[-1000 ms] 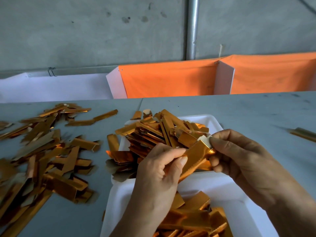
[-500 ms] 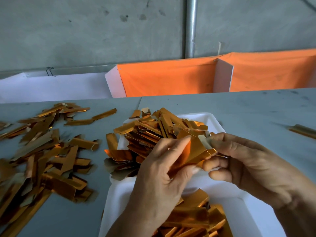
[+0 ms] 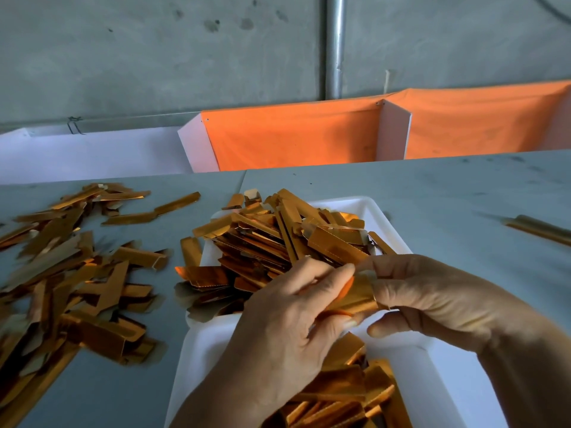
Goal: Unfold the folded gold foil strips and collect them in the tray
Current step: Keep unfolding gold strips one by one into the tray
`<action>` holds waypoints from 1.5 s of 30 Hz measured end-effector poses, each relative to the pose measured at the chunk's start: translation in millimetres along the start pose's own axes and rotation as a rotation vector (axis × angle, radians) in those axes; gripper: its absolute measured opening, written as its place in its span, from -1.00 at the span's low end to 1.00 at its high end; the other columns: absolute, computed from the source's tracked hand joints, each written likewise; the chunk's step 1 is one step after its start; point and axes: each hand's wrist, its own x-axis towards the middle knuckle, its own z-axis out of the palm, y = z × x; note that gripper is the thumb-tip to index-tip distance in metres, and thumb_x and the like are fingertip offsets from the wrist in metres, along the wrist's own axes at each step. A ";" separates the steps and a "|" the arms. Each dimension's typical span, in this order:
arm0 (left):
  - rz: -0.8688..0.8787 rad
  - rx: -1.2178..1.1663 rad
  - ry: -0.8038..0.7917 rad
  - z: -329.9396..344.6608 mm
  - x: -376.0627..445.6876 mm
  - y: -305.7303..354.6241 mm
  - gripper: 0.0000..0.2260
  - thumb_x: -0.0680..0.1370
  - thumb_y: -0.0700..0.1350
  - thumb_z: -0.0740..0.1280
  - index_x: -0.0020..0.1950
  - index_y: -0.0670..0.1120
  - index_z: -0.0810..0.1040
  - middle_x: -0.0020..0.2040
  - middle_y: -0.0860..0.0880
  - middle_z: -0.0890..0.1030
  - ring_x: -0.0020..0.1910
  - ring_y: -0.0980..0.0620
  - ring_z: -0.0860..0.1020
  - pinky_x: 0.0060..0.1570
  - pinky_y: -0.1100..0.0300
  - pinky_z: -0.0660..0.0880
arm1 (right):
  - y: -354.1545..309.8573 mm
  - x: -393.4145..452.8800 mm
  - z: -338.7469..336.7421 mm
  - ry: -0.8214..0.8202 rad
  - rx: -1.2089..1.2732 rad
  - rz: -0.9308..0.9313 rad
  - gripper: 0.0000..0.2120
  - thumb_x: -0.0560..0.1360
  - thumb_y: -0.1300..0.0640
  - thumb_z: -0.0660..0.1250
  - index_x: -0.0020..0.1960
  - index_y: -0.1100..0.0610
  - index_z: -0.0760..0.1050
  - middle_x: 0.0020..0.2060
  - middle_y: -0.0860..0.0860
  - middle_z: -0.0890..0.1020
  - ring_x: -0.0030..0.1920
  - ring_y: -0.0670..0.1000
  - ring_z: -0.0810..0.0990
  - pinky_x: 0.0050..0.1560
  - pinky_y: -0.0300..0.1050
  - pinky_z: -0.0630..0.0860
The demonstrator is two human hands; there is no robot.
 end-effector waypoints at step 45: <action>-0.142 -0.487 0.152 0.4 1.0 -7.6 -0.60 0.44 -0.02 0.37 0.28 0.11 0.48 0.14 0.26 0.53 0.17 0.26 0.50 0.08 0.44 0.44 | 3.1 0.1 6.2 0.200 0.247 -0.255 -0.80 0.43 0.00 0.38 -0.21 0.14 0.62 -0.35 0.11 0.43 -0.49 -0.06 0.41 -0.48 -0.27 0.40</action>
